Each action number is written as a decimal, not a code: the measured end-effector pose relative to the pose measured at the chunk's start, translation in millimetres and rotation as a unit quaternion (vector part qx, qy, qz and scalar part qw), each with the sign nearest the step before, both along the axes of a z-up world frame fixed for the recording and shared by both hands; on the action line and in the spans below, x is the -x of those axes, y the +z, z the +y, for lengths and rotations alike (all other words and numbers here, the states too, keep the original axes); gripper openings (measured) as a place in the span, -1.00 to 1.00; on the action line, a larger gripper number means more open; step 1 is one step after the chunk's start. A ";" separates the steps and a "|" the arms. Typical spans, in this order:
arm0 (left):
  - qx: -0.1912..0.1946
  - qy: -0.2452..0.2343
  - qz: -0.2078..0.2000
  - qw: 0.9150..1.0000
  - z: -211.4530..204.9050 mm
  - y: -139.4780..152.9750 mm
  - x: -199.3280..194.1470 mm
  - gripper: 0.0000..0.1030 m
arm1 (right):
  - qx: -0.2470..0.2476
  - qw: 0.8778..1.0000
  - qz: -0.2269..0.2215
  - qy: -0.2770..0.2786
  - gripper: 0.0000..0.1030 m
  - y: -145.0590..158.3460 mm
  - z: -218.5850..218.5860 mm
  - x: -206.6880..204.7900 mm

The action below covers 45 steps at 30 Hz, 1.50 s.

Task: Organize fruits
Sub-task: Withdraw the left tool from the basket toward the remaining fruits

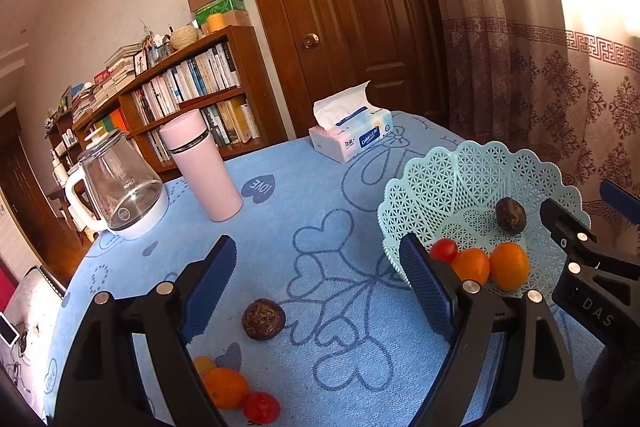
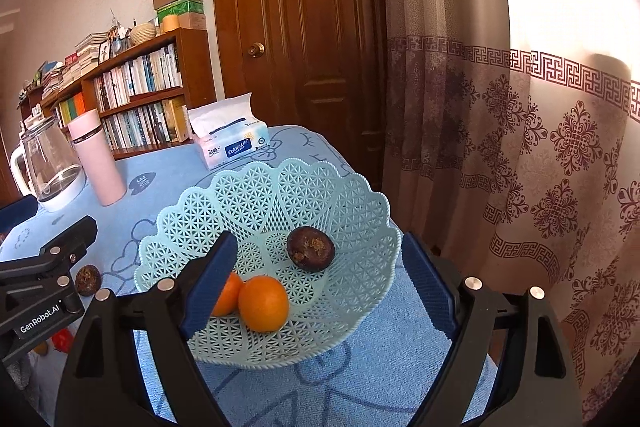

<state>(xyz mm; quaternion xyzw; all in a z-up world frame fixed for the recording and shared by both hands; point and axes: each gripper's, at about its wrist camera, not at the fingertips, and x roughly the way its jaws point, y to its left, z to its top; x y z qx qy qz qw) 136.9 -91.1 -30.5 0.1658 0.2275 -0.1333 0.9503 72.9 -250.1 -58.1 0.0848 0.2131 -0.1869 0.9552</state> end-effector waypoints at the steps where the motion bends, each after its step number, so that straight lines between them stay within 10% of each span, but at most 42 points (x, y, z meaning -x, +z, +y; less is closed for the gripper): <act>1: 0.000 0.003 0.002 1.000 2.0 -0.8 -0.2 0.61 | 0.004 1.000 0.001 0.000 0.66 -0.2 1.4 -0.2; 45: 0.009 0.075 0.038 0.996 77.0 -14.2 16.7 0.68 | 0.052 0.998 0.025 0.008 0.66 -4.5 16.5 -8.2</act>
